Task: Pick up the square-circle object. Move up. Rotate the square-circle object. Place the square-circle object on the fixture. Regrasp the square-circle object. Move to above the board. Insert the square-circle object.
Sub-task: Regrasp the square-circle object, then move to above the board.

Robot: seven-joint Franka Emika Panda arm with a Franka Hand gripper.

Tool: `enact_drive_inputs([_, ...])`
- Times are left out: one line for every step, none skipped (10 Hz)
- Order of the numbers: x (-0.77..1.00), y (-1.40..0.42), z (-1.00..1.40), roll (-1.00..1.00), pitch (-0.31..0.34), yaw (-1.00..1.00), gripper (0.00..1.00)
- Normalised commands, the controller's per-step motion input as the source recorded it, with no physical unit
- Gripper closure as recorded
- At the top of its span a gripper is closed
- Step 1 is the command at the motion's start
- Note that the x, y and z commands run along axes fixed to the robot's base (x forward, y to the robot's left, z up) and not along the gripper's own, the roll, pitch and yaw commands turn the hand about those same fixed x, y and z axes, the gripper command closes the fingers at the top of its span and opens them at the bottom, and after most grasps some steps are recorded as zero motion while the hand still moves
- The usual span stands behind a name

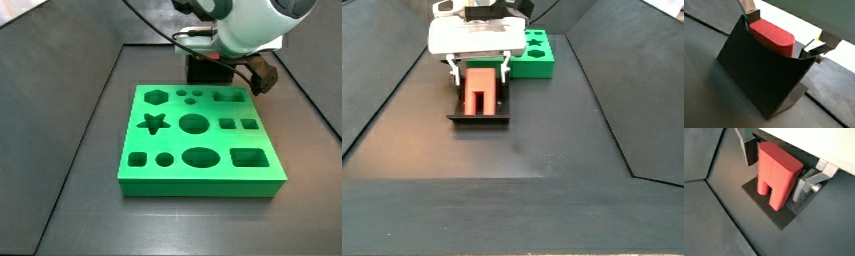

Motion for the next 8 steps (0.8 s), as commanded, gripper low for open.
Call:
enact_drive_inputs([0.02,-0.02,-0.18,0.05,0.047,0.04,0.0])
enact_drive_inputs([0.02,-0.02,-0.18,0.05,0.047,0.04,0.0])
enact_drive_inputs([0.0,0.0,-0.5,0.0,0.0,0.0,1.0])
enact_drive_inputs([-0.12,0.05,1.0,-0.15,0.434,0.16,1.0])
enact_drive_inputs([-0.12,0.05,1.0,-0.15,0.433,0.17,1.0])
enact_drive_inputs([-0.12,0.04,1.0,-0.16,0.37,0.22,1.0])
enact_drive_inputs([-0.11,0.04,1.0,-0.12,0.25,0.29,1.0])
enact_drive_inputs([-0.11,0.04,1.0,-0.09,0.195,0.31,1.0])
